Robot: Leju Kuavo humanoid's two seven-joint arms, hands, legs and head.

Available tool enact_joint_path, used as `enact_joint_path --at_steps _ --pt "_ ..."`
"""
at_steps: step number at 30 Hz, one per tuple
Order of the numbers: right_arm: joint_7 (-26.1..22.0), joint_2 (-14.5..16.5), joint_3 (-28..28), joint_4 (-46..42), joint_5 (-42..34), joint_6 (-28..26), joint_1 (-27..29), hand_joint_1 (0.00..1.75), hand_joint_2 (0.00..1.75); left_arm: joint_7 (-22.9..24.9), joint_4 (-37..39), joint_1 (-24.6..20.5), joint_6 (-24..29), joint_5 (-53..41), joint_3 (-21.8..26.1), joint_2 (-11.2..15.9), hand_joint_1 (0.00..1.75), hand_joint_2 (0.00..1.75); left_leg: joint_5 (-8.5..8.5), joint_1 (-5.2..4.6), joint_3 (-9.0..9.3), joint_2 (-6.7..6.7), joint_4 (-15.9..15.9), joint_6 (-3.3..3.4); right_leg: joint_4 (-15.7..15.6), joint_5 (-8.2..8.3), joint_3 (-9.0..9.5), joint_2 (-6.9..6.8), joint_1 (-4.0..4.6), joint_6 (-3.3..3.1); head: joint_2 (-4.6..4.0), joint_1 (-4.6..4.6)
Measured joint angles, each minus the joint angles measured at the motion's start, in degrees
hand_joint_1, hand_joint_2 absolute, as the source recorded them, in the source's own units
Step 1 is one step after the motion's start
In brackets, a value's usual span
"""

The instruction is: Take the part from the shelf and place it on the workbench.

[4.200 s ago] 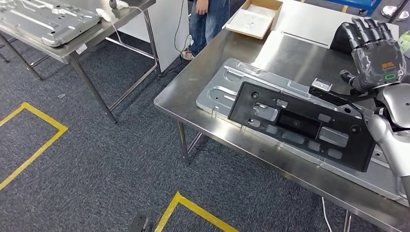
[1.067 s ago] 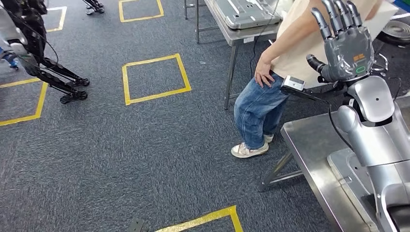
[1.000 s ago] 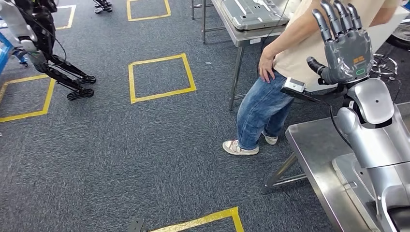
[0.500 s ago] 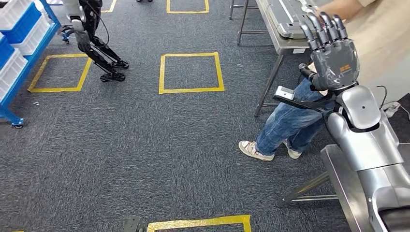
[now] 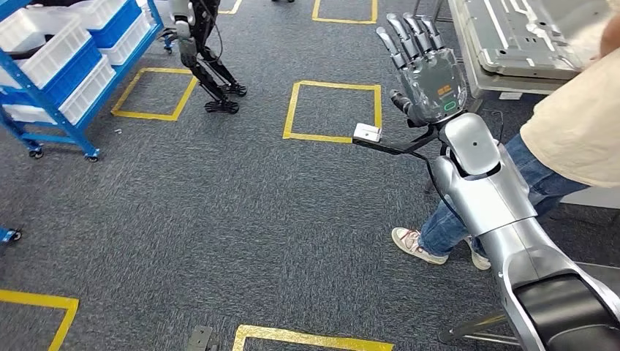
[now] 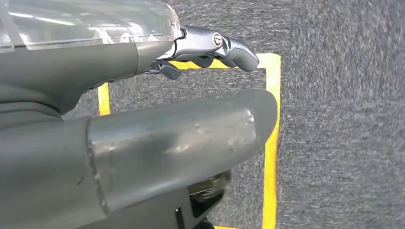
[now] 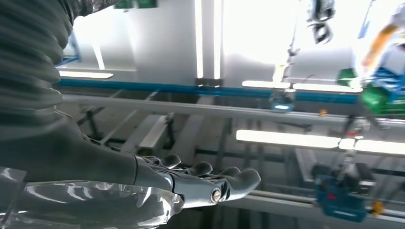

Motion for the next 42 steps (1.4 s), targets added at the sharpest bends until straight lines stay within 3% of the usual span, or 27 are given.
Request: enact_joint_path --at_steps 1,2,4,6,7,9,10,12,14,15,16,17,18,20,22,24,25,26,28,29,31,34,36,38,40,42 --pt "0.09 0.67 0.32 0.65 0.02 -0.01 -0.27 0.00 1.75 0.01 0.00 0.06 -0.16 0.03 0.04 0.01 0.00 0.00 0.18 0.13 -0.55 0.26 0.96 -0.11 0.02 -0.13 0.08 -0.89 0.12 -0.04 0.00 0.00" --pt "0.15 1.22 0.56 1.11 0.02 0.00 -0.47 0.00 1.75 0.01 0.00 0.13 -0.31 0.03 0.08 0.01 0.00 0.00 1.37 0.21 0.10 0.49 -0.39 -0.14 0.06 -0.27 0.18 -1.70 0.18 -0.01 0.00 -0.01" --pt "0.25 2.08 0.82 1.76 0.02 0.01 -1.01 0.00 1.75 0.02 0.00 0.14 -0.50 0.03 0.15 0.01 0.00 0.00 4.87 0.10 4.01 2.21 -7.95 0.03 0.23 -0.72 0.48 -3.11 0.27 0.29 0.00 -0.01" --pt "0.30 2.58 0.89 2.33 0.01 0.01 -1.79 0.00 1.75 0.03 0.00 0.01 -0.58 0.03 0.20 -0.01 0.00 0.00 6.68 -0.37 7.02 3.90 -13.80 0.64 0.49 -1.20 0.70 -4.25 0.55 0.79 0.00 0.03" --pt "0.32 2.81 1.00 2.61 0.01 0.03 -2.12 0.00 1.75 0.06 0.00 -0.02 -0.58 0.03 0.23 -0.01 0.00 0.00 6.67 -0.65 7.43 4.12 -14.70 0.97 0.51 -1.34 0.78 -4.76 0.70 1.06 0.00 0.06" --pt "0.35 3.37 1.35 3.14 -0.01 0.05 -2.51 0.00 1.75 0.17 0.00 0.00 -0.51 0.02 0.28 0.01 0.00 0.00 6.81 -0.79 7.53 2.88 -14.97 1.65 0.41 -1.59 1.03 -5.73 0.71 1.58 0.00 0.08" --pt "0.39 3.65 1.53 3.37 -0.01 0.05 -2.64 0.00 1.75 0.22 0.00 0.00 -0.45 0.01 0.30 0.02 0.00 0.00 6.91 -0.72 7.72 2.26 -15.24 1.99 0.72 -2.03 1.08 -5.34 0.54 1.88 0.00 0.10" --pt "0.46 3.90 1.72 3.80 -0.02 -0.02 -2.90 0.00 1.75 0.26 0.00 -0.17 -0.35 0.01 0.31 0.01 0.00 0.00 7.18 -0.44 8.14 1.05 -15.76 2.66 4.40 -4.44 -0.41 -2.53 0.18 2.31 0.00 0.11" --pt "0.57 3.88 1.77 4.42 -0.08 -0.19 -2.89 0.00 1.75 0.26 0.00 -0.40 -0.29 0.01 0.32 0.01 0.00 0.00 7.23 -0.36 8.17 -0.24 -15.81 3.00 11.85 -7.75 -4.20 0.48 0.05 2.44 0.00 0.11" --pt "0.61 3.86 1.78 4.76 -0.16 -0.40 -2.69 0.00 1.75 0.26 0.00 -0.43 -0.25 0.01 0.32 0.01 0.00 0.00 7.22 -0.38 8.18 -1.00 -15.76 3.07 15.05 -8.59 -6.10 1.01 0.07 2.47 0.00 0.11" --pt "0.64 3.85 1.79 5.06 -0.26 -0.73 -2.43 0.00 1.75 0.27 0.00 -0.40 -0.20 0.01 0.32 0.01 0.00 0.00 7.21 -0.40 8.19 -1.82 -15.69 3.08 16.50 -8.30 -7.26 1.22 0.07 2.45 0.00 0.11" --pt "0.64 3.85 1.79 5.28 -0.38 -1.16 -2.17 0.00 1.75 0.32 0.00 -0.36 -0.14 0.01 0.32 0.01 0.00 0.00 7.19 -0.41 8.21 -2.67 -15.59 3.07 15.81 -6.90 -7.42 1.34 0.08 2.34 0.00 0.11" --pt "0.65 3.85 1.79 5.42 -0.50 -1.64 -1.95 0.00 1.75 0.37 0.00 -0.33 -0.08 0.01 0.33 -0.02 0.00 0.00 7.14 -0.41 8.24 -3.52 -15.45 3.04 12.99 -4.55 -6.53 1.74 0.08 2.15 0.00 0.11" --pt "0.65 3.85 1.79 5.60 -0.77 -2.46 -1.70 0.00 1.75 0.53 0.00 -0.33 0.07 0.01 0.34 -0.17 0.00 0.00 7.00 -0.36 8.04 -5.02 -15.08 2.81 5.33 -0.39 -3.68 4.55 -0.05 1.62 0.00 0.11" --pt "0.66 3.84 1.80 5.76 -0.96 -2.91 -1.42 0.00 1.75 0.65 0.00 -0.32 0.22 0.02 0.34 -0.37 0.00 0.00 7.04 -0.04 7.45 -6.36 -14.84 2.25 1.42 0.78 -2.15 6.91 -0.05 1.31 0.00 0.13" --pt "0.66 3.92 1.81 5.90 -1.03 -3.05 -1.22 0.00 1.75 0.74 0.00 -0.17 0.34 0.02 0.35 -0.43 0.00 0.00 7.34 0.24 7.05 -7.77 -15.12 1.41 0.80 0.74 -1.78 6.18 0.00 1.02 0.00 0.18" --pt "0.65 4.00 1.81 5.94 -1.06 -3.07 -1.18 0.00 1.75 0.79 0.01 -0.07 0.42 0.01 0.36 -0.42 0.00 0.00 7.25 0.16 6.95 -7.39 -15.07 1.09 0.36 0.90 -1.49 5.40 -0.10 0.77 0.00 0.20" --pt "0.68 4.08 1.81 5.97 -1.13 -3.13 -1.17 0.00 1.75 0.88 0.01 -0.01 0.53 0.01 0.36 -0.41 0.00 0.00 6.72 0.00 6.61 -6.11 -14.41 0.81 -0.12 1.06 -1.15 4.55 -0.23 0.46 0.00 0.16" --pt "0.76 4.16 1.81 6.09 -1.31 -3.41 -1.03 0.00 1.75 1.16 0.02 -0.07 0.92 0.01 0.36 -0.41 0.00 0.00 3.93 -0.10 4.32 -2.08 -9.47 0.37 -0.74 1.21 -0.60 2.77 -0.20 0.00 0.00 0.11" --pt "0.81 4.16 1.81 6.17 -1.39 -3.62 -0.91 0.00 1.75 1.32 0.01 -0.12 1.13 0.01 0.36 -0.41 0.00 0.00 2.37 0.01 2.79 -0.79 -6.29 0.14 -0.79 1.15 -0.50 2.04 -0.09 -0.15 0.00 0.08" --pt "0.85 4.17 1.81 6.27 -1.44 -3.89 -0.72 0.00 1.75 1.49 0.01 -0.16 1.41 0.01 0.36 -0.41 0.00 0.00 0.63 0.21 0.78 -0.04 -2.19 -0.11 -0.76 1.04 -0.45 1.20 0.02 -0.25 0.00 0.09" --pt "0.87 4.19 1.81 6.33 -1.49 -4.10 -0.55 0.00 1.75 1.59 0.01 -0.14 1.58 -0.01 0.37 -0.41 0.00 0.00 0.18 0.28 0.07 0.04 -0.78 -0.21 -0.75 0.99 -0.43 0.82 0.03 -0.25 0.00 0.09" --pt "0.88 4.32 1.81 6.64 -1.57 -4.77 -0.01 0.00 1.75 1.85 0.01 -0.01 1.94 -0.05 0.38 -0.40 0.00 0.00 0.38 0.42 -0.53 0.25 0.36 -0.41 -0.66 0.85 -0.42 -0.14 0.05 -0.19 0.00 0.08" --pt "0.79 4.64 1.80 7.48 -1.96 -6.32 1.18 0.00 1.75 2.00 0.01 0.08 2.42 -0.11 0.41 -0.39 0.00 0.00 3.75 0.31 3.58 2.17 -7.02 -0.36 -0.31 0.30 -0.19 -2.11 0.17 0.29 0.00 0.07" --pt "0.48 4.88 1.71 8.26 -2.37 -7.46 2.27 0.00 1.75 1.68 0.01 0.07 2.80 -0.10 0.43 -0.38 0.00 0.00 6.56 -0.07 7.92 3.66 -14.95 0.25 -0.01 -0.27 0.13 -3.77 0.42 1.00 0.00 0.10" --pt "-0.10 5.26 1.57 8.60 -2.39 -7.68 3.03 0.00 1.75 1.17 0.00 0.10 3.16 -0.01 0.44 -0.38 0.00 0.00 6.43 -0.28 8.00 2.87 -15.29 1.00 -0.07 -0.46 0.48 -4.67 0.56 1.60 0.00 0.13"
